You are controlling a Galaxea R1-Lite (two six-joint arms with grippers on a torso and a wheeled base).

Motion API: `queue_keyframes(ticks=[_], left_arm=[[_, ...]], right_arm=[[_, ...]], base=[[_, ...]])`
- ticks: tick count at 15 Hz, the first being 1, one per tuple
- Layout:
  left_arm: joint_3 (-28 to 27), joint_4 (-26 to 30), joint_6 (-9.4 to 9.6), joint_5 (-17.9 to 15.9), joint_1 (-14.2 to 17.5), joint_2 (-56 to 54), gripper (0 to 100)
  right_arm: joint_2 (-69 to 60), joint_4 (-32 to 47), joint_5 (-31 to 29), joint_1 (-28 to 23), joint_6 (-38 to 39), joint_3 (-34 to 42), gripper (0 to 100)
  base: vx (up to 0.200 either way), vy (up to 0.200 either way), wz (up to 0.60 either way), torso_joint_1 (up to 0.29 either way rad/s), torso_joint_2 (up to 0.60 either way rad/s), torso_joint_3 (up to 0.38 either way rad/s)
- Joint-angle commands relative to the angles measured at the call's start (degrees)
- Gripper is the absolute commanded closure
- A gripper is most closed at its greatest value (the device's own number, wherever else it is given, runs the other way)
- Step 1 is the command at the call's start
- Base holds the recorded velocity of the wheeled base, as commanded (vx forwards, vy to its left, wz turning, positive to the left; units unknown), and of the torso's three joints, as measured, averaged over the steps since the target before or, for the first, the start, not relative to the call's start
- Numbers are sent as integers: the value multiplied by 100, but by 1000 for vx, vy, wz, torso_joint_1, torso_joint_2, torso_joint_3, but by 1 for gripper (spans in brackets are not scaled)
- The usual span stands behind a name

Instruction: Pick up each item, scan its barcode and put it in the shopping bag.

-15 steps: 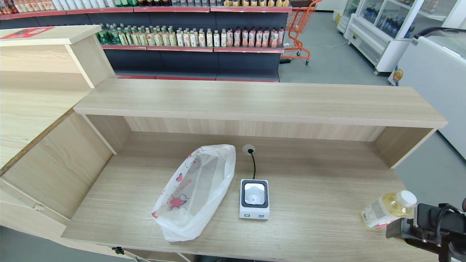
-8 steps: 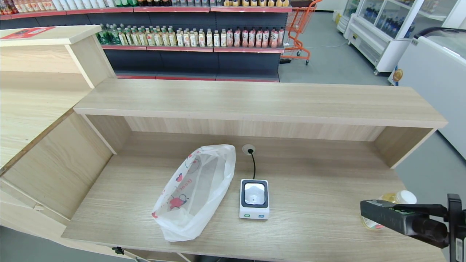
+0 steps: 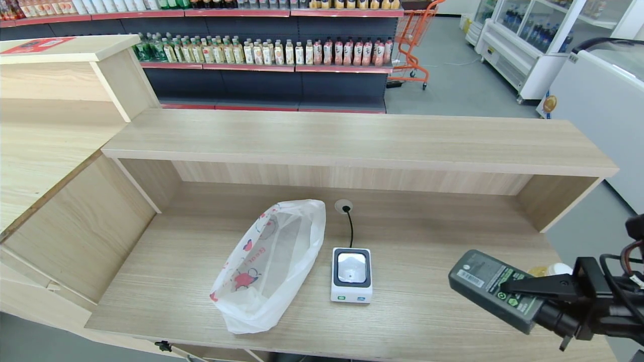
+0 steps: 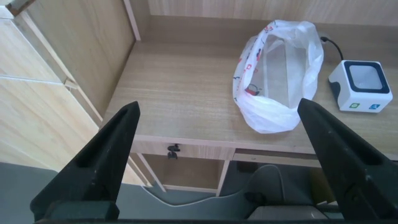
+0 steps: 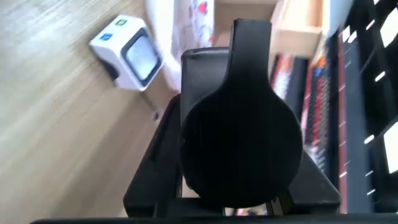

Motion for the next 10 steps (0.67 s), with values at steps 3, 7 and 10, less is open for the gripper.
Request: queue_keyframes(ticks=[3,7,10], left_arm=[[0,-1,0,-5,1,-1,0],[0,-1,0,4,1,-1,0],[0,-1,0,-5,1,-1,0]], right_arm=[[580,-1,119,1660,-912,-847,100],[1125,34,567,2732,-912,-1392,100],[1283,-1,576,2934,-912,-1269,100]], base=[[0,0,0,0,0,0],[0,0,0,0,0,0],[0,0,0,0,0,0]])
